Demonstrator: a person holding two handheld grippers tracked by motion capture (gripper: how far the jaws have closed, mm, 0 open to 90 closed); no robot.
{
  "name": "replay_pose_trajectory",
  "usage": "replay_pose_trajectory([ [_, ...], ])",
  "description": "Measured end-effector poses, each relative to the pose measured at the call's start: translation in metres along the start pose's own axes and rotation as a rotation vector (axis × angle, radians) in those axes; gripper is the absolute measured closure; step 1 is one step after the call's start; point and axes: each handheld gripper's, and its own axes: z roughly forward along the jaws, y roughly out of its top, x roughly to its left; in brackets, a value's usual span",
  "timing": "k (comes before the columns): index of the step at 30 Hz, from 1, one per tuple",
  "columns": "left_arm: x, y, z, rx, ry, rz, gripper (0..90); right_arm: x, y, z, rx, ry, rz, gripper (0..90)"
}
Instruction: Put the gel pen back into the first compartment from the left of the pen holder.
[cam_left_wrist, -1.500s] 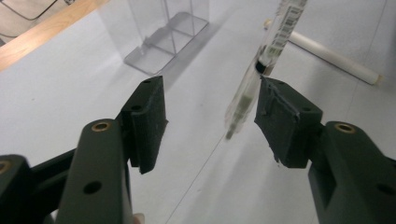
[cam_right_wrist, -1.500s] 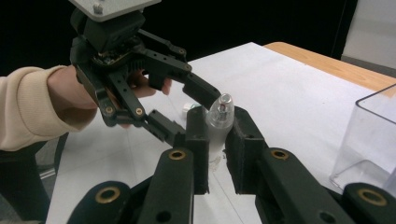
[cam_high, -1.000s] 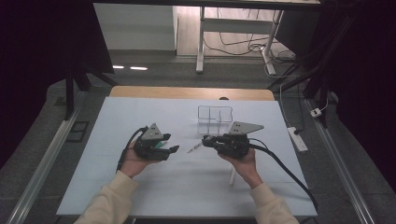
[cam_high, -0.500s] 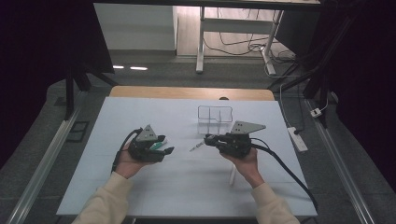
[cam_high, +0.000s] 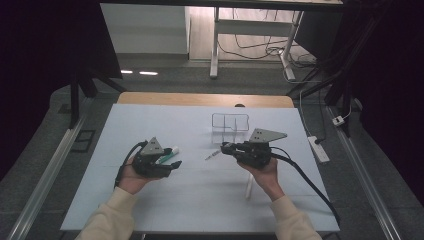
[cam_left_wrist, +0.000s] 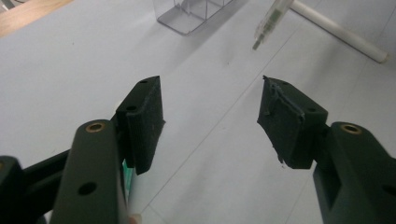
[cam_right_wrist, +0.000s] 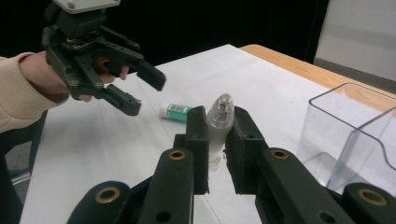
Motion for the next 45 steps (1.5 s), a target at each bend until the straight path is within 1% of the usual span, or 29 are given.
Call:
replay_pose_trajectory([
  [3, 0.000, -0.007, -0.005, 0.007, 0.010, -0.005, 39.3, -0.001, 0.000, -0.001, -0.003, -0.004, 0.004, 78.9],
  [10, 0.004, -0.024, -0.020, 0.013, 0.033, -0.034, 38.8, -0.002, 0.003, -0.005, -0.014, -0.020, 0.007, 78.9],
  [13, 0.007, -0.031, -0.027, 0.006, 0.039, -0.054, 38.3, -0.002, 0.006, -0.009, -0.017, -0.038, 0.005, 78.9],
  [15, 0.008, -0.036, -0.031, 0.005, 0.041, -0.059, 38.3, -0.002, 0.008, -0.011, -0.027, -0.047, 0.011, 78.9],
  [18, 0.010, -0.040, -0.033, 0.008, 0.046, -0.067, 38.1, -0.001, 0.011, -0.012, -0.025, -0.064, 0.000, 78.9],
  [21, 0.011, -0.041, -0.034, 0.002, 0.045, -0.069, 38.0, -0.002, 0.012, -0.013, -0.025, -0.077, -0.001, 78.9],
  [23, 0.011, -0.041, -0.034, 0.008, 0.042, -0.061, 37.9, -0.002, 0.012, -0.013, -0.023, -0.089, -0.006, 78.9],
  [25, 0.011, -0.041, -0.033, 0.013, 0.039, -0.060, 37.8, -0.003, 0.013, -0.013, -0.016, -0.097, -0.009, 78.9],
  [28, 0.012, -0.041, -0.032, 0.015, 0.040, -0.060, 37.6, -0.005, 0.016, -0.014, -0.022, -0.102, -0.010, 78.9],
  [33, 0.013, -0.041, -0.032, 0.011, 0.039, -0.065, 37.5, -0.008, 0.026, -0.018, -0.036, -0.114, -0.020, 78.9],
  [37, 0.013, -0.041, -0.032, 0.013, 0.037, -0.062, 37.2, -0.011, 0.034, -0.022, -0.038, -0.133, -0.026, 78.9],
  [42, 0.014, -0.042, -0.032, 0.012, 0.037, -0.074, 36.9, -0.019, 0.042, -0.025, -0.047, -0.154, -0.016, 78.9],
  [44, 0.015, -0.042, -0.032, 0.010, 0.034, -0.075, 36.8, -0.024, 0.046, -0.026, -0.052, -0.159, -0.003, 78.9],
  [45, 0.015, -0.042, -0.032, 0.010, 0.034, -0.076, 36.7, -0.026, 0.048, -0.028, -0.068, -0.163, 0.014, 78.9],
])
